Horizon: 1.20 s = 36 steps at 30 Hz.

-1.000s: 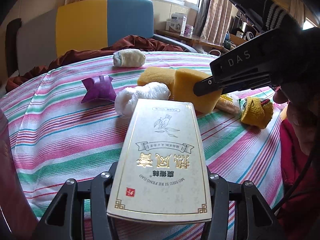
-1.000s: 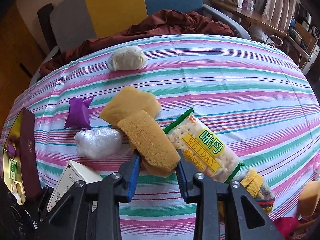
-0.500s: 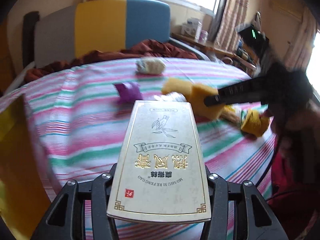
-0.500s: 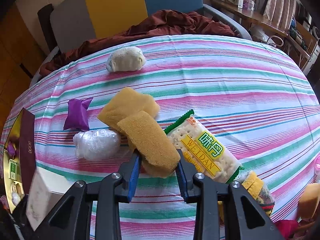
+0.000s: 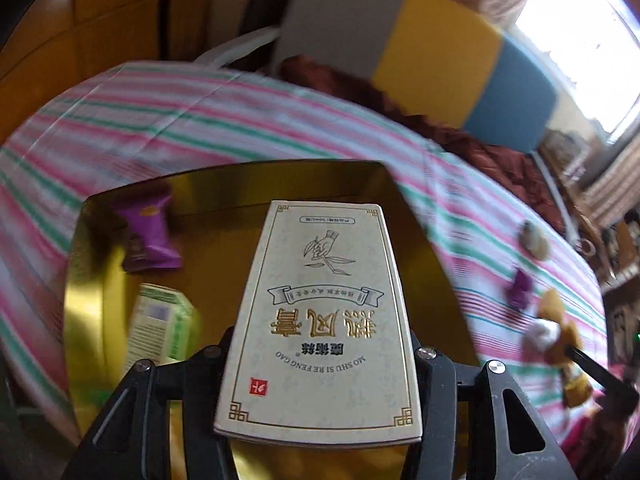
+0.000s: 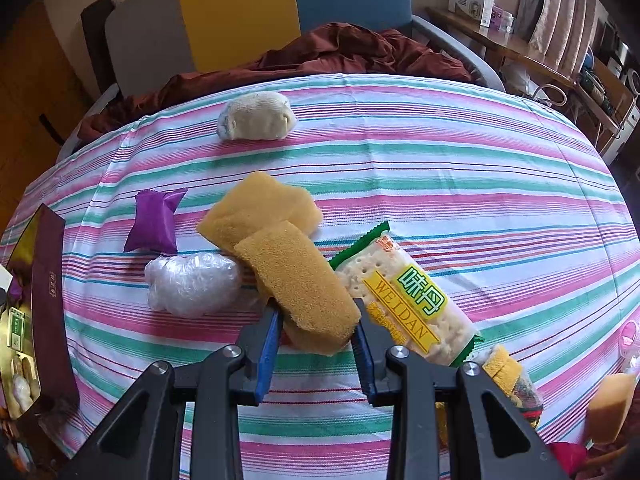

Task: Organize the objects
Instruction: 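Carry the white tea box into the gold tray and open the left gripper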

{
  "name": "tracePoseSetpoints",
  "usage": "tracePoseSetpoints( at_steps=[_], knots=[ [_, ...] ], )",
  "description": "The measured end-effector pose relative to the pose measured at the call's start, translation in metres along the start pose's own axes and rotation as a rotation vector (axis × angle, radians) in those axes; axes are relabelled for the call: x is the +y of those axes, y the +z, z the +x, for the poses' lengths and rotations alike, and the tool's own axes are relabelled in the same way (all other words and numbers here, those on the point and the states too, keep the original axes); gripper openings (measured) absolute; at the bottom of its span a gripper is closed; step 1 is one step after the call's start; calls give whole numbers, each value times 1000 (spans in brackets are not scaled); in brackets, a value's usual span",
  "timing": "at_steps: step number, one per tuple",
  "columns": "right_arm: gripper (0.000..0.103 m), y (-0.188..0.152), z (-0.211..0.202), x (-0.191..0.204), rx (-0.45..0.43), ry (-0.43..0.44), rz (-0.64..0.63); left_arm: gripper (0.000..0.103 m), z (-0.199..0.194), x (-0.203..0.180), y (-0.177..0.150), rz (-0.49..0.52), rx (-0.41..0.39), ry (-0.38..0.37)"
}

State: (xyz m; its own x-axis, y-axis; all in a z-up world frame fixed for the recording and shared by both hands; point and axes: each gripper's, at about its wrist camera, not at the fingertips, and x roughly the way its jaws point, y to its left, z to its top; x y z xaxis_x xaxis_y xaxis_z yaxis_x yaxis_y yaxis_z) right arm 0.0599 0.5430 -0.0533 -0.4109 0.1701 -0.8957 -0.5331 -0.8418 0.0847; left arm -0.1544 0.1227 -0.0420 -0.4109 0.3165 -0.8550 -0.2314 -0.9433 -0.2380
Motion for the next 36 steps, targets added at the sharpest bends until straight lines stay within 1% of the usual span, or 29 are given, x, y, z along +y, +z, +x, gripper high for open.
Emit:
tracePoseSetpoints(
  at_steps=[2, 4, 8, 10, 11, 12, 13, 16, 18, 20, 22, 25, 28, 32, 36],
  knots=[
    [33, 0, 0, 0, 0, 1, 1, 52, 16, 18, 6, -48, 34, 56],
    [33, 0, 0, 0, 1, 1, 2, 52, 27, 30, 9, -62, 51, 95],
    [33, 1, 0, 0, 1, 1, -1, 52, 39, 46, 17, -78, 31, 195],
    [33, 1, 0, 0, 2, 1, -1, 53, 48, 56, 20, -114, 63, 199],
    [33, 0, 0, 0, 2, 1, -2, 53, 53, 60, 19, -119, 78, 213],
    [33, 0, 0, 0, 2, 0, -3, 55, 53, 61, 19, -112, 67, 237],
    [33, 0, 0, 0, 2, 0, -4, 60, 52, 62, 18, -107, 58, 246],
    [33, 1, 1, 0, 2, -1, -5, 65, 48, 69, 15, -141, 60, 196],
    [33, 1, 0, 1, 2, -3, -7, 65, 42, 70, 12, -145, 55, 178],
    [33, 1, 1, 1, 2, -5, -8, 65, 31, 68, 11, -130, 27, 176],
    [33, 1, 1, 1, 2, -5, -9, 65, 16, 64, 6, -107, -8, 163],
    [33, 0, 0, 3, -3, -15, -22, 66, -11, 57, -4, -57, -81, 164],
    [33, -1, 0, 5, -3, -22, -36, 69, -36, 53, -20, -7, -149, 149],
    [33, -1, 1, 7, 2, -29, -43, 69, -56, 44, -43, 49, -195, 104],
    [33, -2, 2, 9, 5, -42, -52, 69, -72, 32, -70, 114, -226, 84]
  ],
)
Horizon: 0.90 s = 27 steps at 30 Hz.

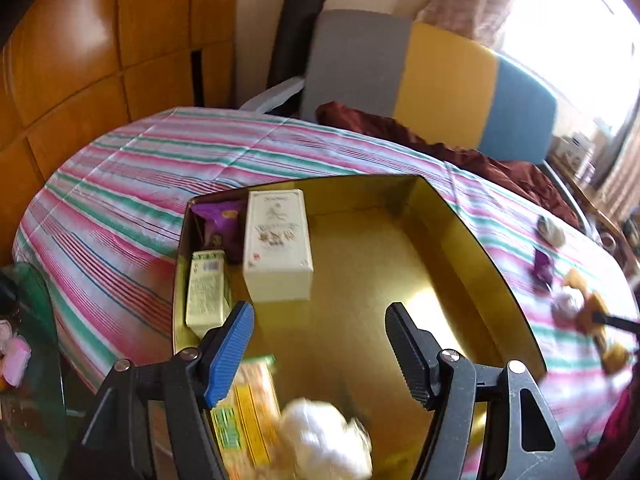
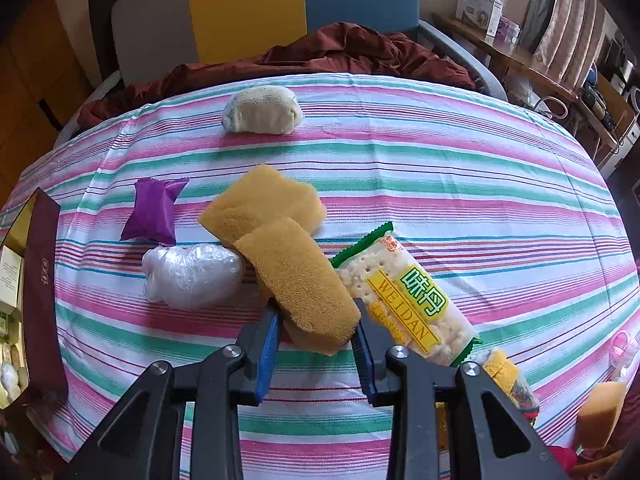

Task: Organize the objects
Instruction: 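Carry the white tea box into the gold tray and open the left gripper, then carry the tan sponge into the gold tray and open the right gripper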

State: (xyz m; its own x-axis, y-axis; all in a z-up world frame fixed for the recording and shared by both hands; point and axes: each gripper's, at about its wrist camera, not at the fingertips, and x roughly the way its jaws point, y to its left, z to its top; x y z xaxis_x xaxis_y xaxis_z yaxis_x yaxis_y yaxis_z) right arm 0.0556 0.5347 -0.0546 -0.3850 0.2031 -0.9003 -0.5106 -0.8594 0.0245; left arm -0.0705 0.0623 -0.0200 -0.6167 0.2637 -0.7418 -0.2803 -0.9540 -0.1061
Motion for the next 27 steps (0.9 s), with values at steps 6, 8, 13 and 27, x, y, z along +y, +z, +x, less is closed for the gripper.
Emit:
tracePoseSetpoints(
  at_steps=[6, 8, 13, 27],
  knots=[
    [31, -2, -3, 6, 6, -8, -12, 69, -18, -17, -20, 83, -25, -11],
    [30, -5, -10, 7, 3, 13, -3, 69, -21, -19, -24, 101, -33, -10],
    [30, -21, -42, 20, -57, 72, -6, 70, -30, -12, -27, 99, -63, 22],
    [30, -38, -98, 143, -137, 382, -153, 71, -39, 22, -31, 54, -86, 78]
  ],
)
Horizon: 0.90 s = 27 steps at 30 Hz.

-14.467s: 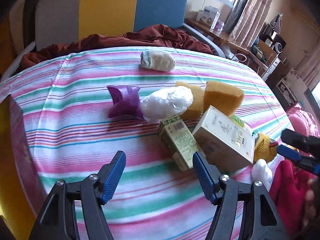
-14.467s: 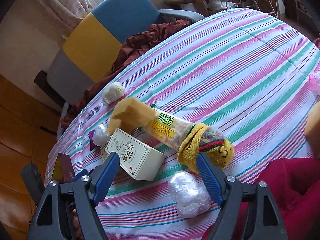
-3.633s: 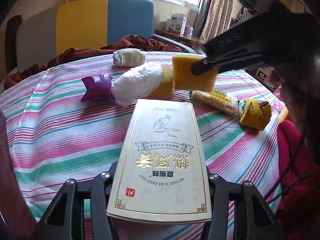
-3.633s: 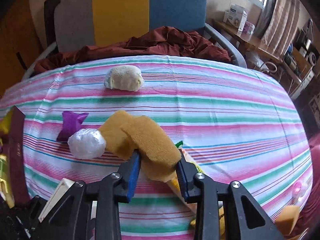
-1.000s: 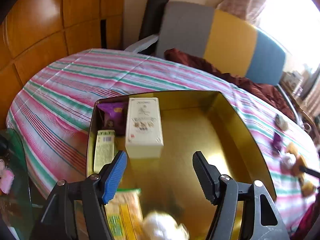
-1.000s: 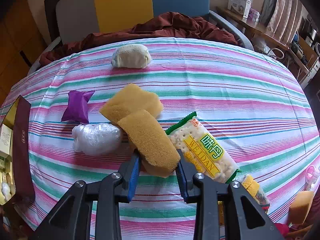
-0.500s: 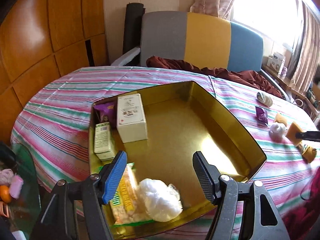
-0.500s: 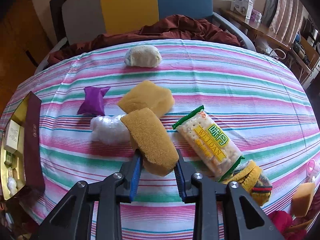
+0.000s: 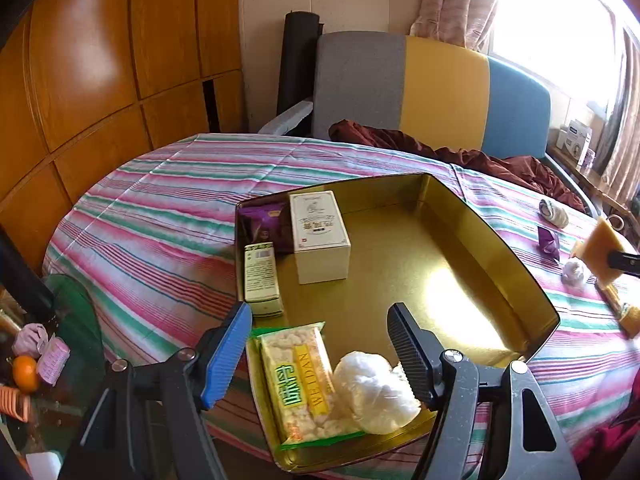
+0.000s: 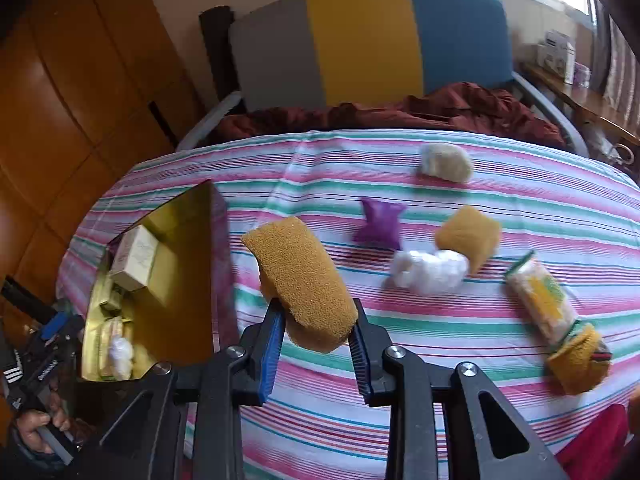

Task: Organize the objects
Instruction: 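Carry the tan sponge into the gold tray and open the right gripper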

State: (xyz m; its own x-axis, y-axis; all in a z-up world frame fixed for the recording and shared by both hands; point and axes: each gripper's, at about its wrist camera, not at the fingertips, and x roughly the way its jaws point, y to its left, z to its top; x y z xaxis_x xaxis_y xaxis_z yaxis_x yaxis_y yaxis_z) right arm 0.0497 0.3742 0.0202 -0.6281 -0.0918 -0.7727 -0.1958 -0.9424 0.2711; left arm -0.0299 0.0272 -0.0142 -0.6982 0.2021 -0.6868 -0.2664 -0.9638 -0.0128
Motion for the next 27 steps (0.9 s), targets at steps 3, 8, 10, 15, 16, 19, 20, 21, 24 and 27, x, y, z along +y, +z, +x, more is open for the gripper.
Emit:
tracePoseSetpoints(
  at_steps=[3, 8, 10, 15, 16, 19, 20, 21, 24, 27],
  knots=[
    [30, 3, 17, 39, 24, 75, -52, 71, -1, 4, -1, -6, 1, 2],
    [30, 4, 53, 98, 93, 152, -132, 71, 0, 12, -1, -29, 0, 0],
    [30, 3, 70, 117, 129, 164, -159, 71, 0, 14, -2, -40, 0, -3],
    [30, -3, 111, 155, 216, 172, -218, 71, 3, 23, -4, -74, 2, -4],
    [30, -5, 119, 162, 234, 171, -230, 71, 4, 24, -4, -82, 3, -4],
    [32, -13, 137, 177, 278, 182, -263, 73, 6, 31, -4, -108, 4, -4],
    [33, -15, 141, 180, 288, 191, -269, 74, 6, 33, -3, -117, 2, -3],
    [33, -18, 144, 182, 293, 205, -273, 75, 7, 35, -3, -125, 3, -3],
    [48, -23, 147, 184, 294, 247, -274, 75, 8, 38, -4, -137, 5, 1],
    [64, -26, 142, 180, 284, 269, -272, 75, 9, 38, -4, -133, 7, 4]
  ],
)
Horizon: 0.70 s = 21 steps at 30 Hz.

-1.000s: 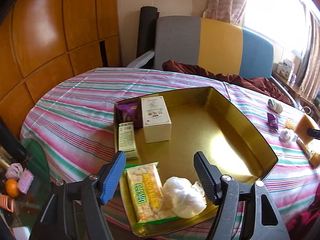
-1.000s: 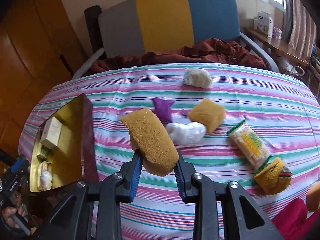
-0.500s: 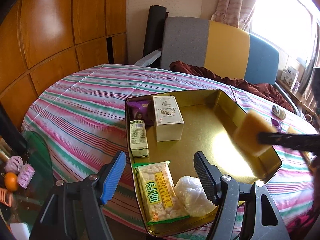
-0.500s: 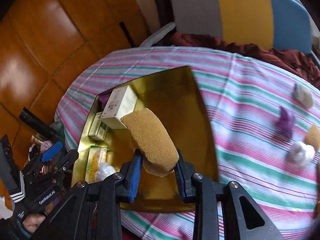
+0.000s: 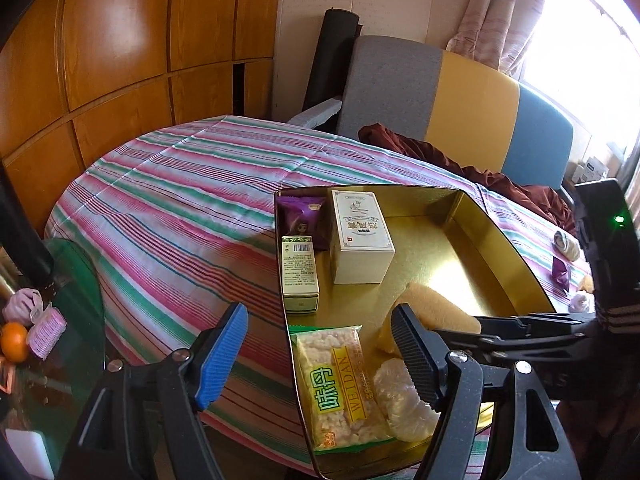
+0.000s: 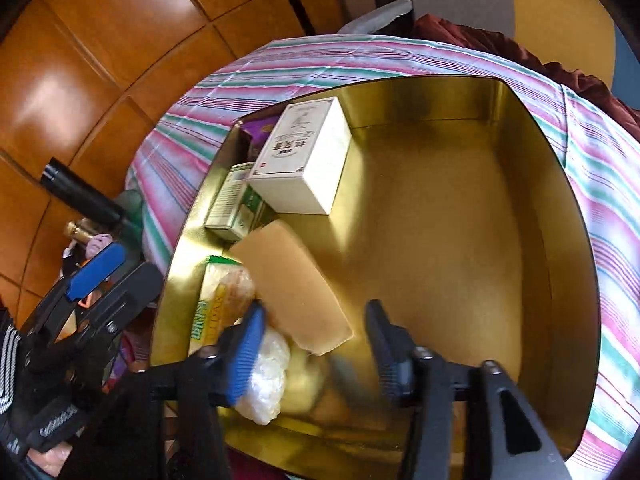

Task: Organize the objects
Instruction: 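Carry the tan sponge into the gold tray and open the right gripper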

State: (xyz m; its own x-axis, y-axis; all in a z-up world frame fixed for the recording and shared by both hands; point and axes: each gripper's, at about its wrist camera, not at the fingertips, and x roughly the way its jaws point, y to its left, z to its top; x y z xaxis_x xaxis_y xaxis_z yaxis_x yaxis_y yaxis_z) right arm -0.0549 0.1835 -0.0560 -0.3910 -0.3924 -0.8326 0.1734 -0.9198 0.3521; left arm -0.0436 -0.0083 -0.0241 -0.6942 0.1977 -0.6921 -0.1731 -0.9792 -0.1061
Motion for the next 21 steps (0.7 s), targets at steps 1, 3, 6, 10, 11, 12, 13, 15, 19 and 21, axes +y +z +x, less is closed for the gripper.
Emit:
tracePoseSetpoints(
  at_steps=[1, 3, 6, 10, 11, 12, 13, 15, 19, 21],
  knots=[
    [67, 0, -2, -1, -8, 3, 2, 75, 1, -1, -1, 3, 3, 0],
    [71, -3, -10, -5, -28, 10, 15, 75, 1, -1, -1, 7, 6, 1],
    [73, -7, -23, -13, -57, -2, 37, 75, 1, -3, -2, 17, 4, 5],
    [74, -13, -45, -22, -110, -41, 60, 75, 0, -7, -4, 34, -5, -1],
    [74, -14, -51, -26, -124, -53, 66, 75, 0, -9, -4, 42, -9, -1],
    [75, -15, -57, -31, -139, -66, 74, 75, -1, -11, -4, 50, -11, -2],
    [77, -14, -63, -36, -150, -78, 79, 75, -1, -13, -5, 58, -12, -3],
    [79, -16, -74, -47, -173, -108, 91, 75, -3, -18, -5, 67, -13, -7],
    [79, -21, -99, -74, -219, -166, 133, 75, -6, -31, -5, 98, -20, -15],
    [81, -26, -113, -90, -246, -190, 163, 75, -7, -39, -5, 116, -20, -22]
  ],
)
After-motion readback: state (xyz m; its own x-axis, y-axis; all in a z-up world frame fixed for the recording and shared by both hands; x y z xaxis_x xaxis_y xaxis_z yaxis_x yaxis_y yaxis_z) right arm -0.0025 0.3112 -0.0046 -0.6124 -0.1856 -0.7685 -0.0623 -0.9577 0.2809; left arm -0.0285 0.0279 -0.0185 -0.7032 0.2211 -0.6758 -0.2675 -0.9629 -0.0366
